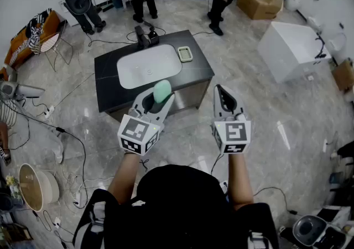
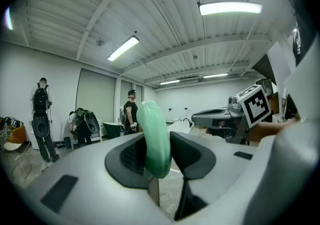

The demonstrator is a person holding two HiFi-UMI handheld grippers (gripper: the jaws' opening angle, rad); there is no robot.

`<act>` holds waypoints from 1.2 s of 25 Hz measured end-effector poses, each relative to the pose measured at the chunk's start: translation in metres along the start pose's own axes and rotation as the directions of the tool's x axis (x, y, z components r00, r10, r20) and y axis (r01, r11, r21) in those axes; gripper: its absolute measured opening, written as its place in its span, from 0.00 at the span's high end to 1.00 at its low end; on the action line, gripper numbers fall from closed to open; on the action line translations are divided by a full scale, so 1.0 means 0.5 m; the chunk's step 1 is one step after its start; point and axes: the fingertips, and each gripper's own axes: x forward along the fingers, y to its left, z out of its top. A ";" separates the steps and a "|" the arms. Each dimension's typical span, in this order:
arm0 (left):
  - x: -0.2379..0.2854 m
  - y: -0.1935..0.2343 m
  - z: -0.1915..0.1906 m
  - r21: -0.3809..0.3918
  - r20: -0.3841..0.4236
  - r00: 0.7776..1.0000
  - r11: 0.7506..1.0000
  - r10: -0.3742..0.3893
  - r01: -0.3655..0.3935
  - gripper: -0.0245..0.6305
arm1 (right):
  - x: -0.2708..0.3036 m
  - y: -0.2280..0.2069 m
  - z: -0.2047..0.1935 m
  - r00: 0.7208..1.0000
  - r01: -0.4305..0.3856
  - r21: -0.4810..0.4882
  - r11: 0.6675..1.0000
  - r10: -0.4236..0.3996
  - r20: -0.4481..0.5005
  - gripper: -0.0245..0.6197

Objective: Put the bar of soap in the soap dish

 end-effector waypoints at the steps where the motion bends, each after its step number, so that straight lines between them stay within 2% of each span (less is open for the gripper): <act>1: 0.003 -0.002 0.001 -0.007 0.002 1.000 1.000 -0.004 0.004 0.74 | 0.001 -0.002 0.000 1.000 -0.001 0.003 1.000 0.001 0.002 0.91; 7: 0.024 -0.013 -0.002 0.002 -0.009 1.000 1.000 0.007 -0.007 0.74 | 0.003 -0.026 -0.003 1.000 -0.017 0.048 0.999 0.016 0.022 0.91; 12: 0.049 -0.028 -0.012 -0.004 -0.023 1.000 1.000 0.018 -0.018 0.74 | 0.004 -0.048 -0.013 0.999 -0.040 0.042 0.998 0.039 0.024 0.91; 24: 0.104 -0.134 -0.030 0.033 -0.053 0.997 0.998 0.048 -0.046 0.74 | -0.043 -0.144 -0.100 0.995 -0.103 0.100 0.990 0.102 0.010 0.91; 30: 0.114 -0.152 -0.048 0.040 -0.082 0.994 0.997 0.068 -0.065 0.74 | -0.050 -0.158 -0.121 0.992 -0.128 0.113 0.985 0.127 0.013 0.91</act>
